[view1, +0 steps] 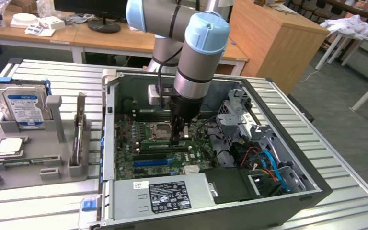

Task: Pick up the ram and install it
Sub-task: 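Insert the ram into the slot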

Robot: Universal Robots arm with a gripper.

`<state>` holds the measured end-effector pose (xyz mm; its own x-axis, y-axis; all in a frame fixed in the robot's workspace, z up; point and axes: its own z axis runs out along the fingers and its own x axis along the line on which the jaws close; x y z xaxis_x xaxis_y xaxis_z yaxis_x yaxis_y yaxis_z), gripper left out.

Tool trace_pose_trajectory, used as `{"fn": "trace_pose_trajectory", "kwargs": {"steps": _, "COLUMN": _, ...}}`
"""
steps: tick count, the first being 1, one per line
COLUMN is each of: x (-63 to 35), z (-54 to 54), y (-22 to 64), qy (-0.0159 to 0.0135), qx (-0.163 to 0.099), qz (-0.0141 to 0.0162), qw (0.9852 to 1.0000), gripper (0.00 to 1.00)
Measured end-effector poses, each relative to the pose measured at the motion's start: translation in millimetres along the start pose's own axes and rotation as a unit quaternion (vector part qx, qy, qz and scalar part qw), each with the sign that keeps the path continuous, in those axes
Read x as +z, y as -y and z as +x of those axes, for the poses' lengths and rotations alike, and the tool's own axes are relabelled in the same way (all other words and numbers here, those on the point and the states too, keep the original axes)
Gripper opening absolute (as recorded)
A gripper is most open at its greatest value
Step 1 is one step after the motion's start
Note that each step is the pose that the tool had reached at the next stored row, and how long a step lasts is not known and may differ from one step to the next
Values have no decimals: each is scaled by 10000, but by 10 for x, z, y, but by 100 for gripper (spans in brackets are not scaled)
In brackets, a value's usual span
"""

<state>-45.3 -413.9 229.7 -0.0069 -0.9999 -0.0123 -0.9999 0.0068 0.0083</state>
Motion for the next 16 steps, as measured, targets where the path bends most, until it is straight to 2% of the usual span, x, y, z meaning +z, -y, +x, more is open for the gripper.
{"fn": "trace_pose_trajectory", "kwargs": {"steps": 16, "x": 17, "z": 0, "y": 6, "qy": 1, "qx": 0, "qz": 1, "qw": 10000, "gripper": 12}}
